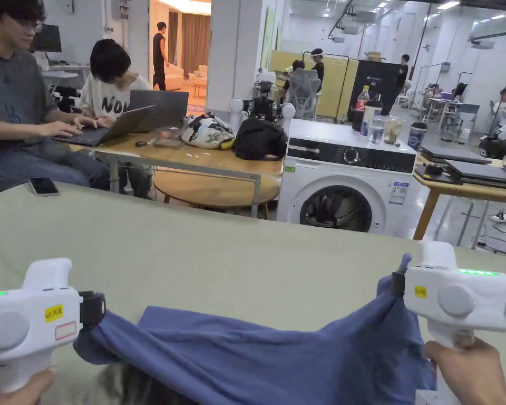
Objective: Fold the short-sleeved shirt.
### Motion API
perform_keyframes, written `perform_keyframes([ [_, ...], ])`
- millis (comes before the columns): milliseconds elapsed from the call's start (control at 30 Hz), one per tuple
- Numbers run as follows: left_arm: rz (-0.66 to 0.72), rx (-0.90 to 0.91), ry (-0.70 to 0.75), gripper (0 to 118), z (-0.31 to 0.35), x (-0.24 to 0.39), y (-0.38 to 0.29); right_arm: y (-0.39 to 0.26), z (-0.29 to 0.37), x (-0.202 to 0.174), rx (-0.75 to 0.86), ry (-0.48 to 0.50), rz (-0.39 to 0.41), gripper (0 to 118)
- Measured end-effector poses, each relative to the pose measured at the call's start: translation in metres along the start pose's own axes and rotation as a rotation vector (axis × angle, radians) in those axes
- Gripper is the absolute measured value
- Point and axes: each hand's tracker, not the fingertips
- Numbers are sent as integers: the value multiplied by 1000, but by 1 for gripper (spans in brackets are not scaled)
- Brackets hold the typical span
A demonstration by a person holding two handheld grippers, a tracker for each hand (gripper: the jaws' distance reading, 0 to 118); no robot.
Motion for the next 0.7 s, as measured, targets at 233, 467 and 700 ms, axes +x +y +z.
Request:
perform_keyframes([
  [233, -54, 78, -35, 4, -2, 44, 109, 72, 41, 49, 112, -121, -35, 0],
  [467, -112, 133, -71, 4, -2, 96, 203, 144, 70, 67, 186, -175, -68, 0],
  [700, -123, 197, -70, 4, -11, 119, 266, 193, 63, 66, 244, -222, -51, 0],
])
